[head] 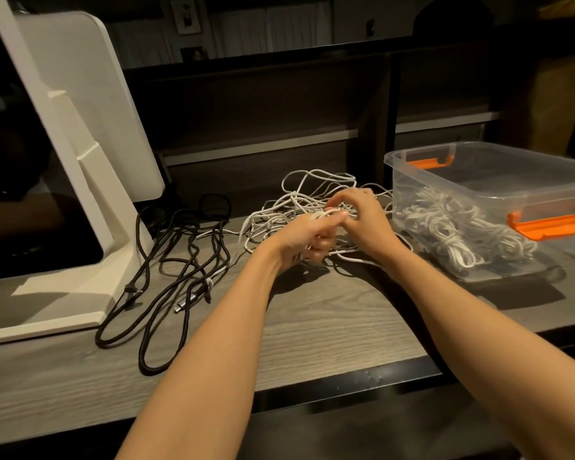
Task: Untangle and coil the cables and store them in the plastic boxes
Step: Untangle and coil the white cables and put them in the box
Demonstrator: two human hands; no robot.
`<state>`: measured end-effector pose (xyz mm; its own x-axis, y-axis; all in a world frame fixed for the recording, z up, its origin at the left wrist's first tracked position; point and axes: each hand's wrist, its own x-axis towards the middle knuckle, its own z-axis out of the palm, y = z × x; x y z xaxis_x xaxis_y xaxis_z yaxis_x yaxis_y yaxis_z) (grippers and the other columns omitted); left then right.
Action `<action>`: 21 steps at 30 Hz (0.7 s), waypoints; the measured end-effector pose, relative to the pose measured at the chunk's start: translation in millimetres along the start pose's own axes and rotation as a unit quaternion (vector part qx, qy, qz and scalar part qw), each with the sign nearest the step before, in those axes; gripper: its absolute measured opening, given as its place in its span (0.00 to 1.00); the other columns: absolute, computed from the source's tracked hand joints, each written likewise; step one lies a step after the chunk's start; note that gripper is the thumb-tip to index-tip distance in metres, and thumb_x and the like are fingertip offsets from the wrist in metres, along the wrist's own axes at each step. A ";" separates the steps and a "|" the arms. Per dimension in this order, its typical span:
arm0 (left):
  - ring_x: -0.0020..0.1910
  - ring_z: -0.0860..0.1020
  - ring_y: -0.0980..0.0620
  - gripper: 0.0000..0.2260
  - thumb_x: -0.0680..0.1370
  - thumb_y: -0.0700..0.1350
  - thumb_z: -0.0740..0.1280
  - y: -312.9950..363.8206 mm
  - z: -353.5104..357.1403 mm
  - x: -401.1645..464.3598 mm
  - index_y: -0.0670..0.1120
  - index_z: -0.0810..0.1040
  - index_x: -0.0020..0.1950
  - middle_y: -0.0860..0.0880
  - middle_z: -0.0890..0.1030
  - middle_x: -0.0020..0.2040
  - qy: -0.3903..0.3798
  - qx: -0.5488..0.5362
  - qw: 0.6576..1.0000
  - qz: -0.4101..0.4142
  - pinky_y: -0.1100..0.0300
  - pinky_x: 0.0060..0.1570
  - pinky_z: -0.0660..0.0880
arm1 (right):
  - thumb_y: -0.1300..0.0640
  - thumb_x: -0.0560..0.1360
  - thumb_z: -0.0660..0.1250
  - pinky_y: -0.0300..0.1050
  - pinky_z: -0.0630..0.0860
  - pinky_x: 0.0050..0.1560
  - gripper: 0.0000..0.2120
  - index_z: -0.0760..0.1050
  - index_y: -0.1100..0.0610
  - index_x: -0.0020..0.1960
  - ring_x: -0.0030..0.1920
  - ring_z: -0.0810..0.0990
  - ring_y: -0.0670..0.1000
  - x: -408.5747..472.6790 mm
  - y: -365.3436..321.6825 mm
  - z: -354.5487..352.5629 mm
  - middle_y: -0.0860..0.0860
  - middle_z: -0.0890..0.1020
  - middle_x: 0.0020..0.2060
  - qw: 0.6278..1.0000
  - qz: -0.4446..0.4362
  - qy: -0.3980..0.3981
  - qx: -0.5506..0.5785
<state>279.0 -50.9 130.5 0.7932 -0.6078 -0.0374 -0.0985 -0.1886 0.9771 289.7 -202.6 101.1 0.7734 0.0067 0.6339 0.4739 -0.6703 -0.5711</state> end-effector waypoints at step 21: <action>0.58 0.80 0.52 0.21 0.84 0.52 0.54 -0.8 12.5 5.4 0.45 0.82 0.45 0.49 0.85 0.49 0.164 -0.187 0.957 0.147 0.56 0.64 0.72 | 0.65 0.76 0.64 0.32 0.68 0.46 0.06 0.76 0.58 0.51 0.47 0.73 0.46 4.8 1.2 7.0 0.50 0.75 0.46 0.992 0.050 0.112 0.013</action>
<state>275.9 -63.6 126.8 0.9163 -0.3058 0.2585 -0.1729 0.2803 0.9442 296.9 -198.2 99.8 0.7053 -0.2263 0.6718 0.4127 -0.6394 -0.6487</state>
